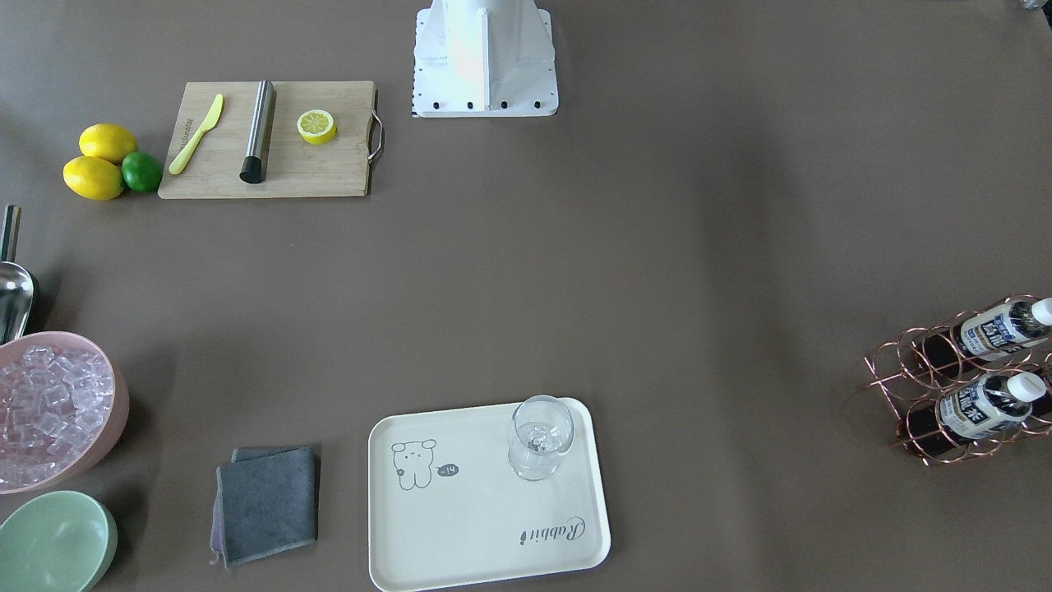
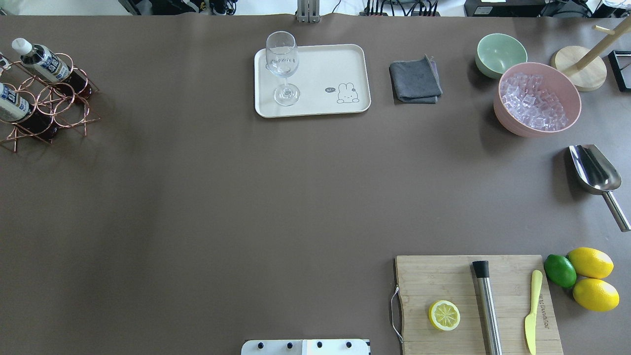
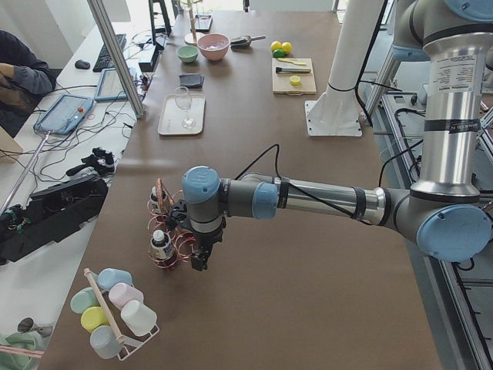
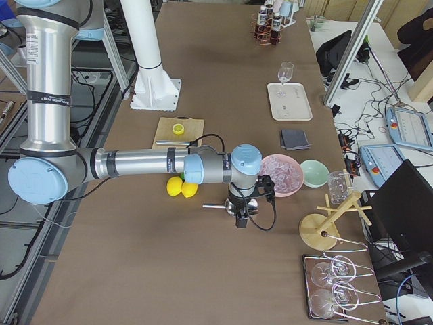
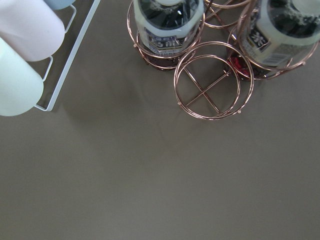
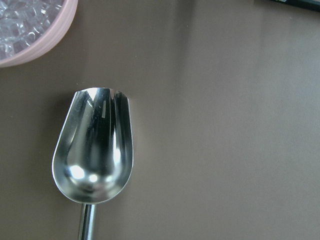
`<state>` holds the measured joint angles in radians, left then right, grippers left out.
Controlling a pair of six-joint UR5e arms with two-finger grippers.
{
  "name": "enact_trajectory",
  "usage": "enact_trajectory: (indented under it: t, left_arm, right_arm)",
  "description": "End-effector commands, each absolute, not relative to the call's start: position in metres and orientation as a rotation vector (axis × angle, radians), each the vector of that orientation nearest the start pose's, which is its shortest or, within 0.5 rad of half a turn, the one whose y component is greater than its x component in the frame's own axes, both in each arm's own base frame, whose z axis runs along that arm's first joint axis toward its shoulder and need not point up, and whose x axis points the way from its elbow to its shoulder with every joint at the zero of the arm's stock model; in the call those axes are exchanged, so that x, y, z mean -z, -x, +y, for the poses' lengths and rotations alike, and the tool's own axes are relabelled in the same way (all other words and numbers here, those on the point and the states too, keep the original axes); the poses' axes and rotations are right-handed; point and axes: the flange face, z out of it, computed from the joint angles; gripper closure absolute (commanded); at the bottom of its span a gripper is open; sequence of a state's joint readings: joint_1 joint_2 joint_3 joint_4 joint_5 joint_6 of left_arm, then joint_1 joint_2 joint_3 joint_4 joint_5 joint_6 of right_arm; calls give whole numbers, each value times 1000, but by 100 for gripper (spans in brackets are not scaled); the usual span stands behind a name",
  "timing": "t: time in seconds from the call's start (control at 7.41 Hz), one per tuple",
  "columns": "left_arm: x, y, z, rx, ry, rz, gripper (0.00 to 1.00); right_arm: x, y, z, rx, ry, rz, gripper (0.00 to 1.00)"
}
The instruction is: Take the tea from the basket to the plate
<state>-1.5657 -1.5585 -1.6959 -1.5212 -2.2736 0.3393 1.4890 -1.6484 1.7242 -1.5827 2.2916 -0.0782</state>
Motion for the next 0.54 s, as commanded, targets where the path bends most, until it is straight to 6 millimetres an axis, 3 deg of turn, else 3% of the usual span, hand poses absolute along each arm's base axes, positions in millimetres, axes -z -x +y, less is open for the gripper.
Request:
enact_trajectory:
  t: [0.0,0.27,0.4]
  left_arm:
    - [-599,82,-498,-553,-267,661,2]
    - [-553,106,-531,-717,-319,641,2]
    - [-534,108,-537,-783,-341,631,2]
  right_arm:
    - [-626,-30,-466,173,-57,-722,0]
    - [-624,-30,-466,174,-60,-722,0]
    - [-624,-30,-466,174,-60,-722,0]
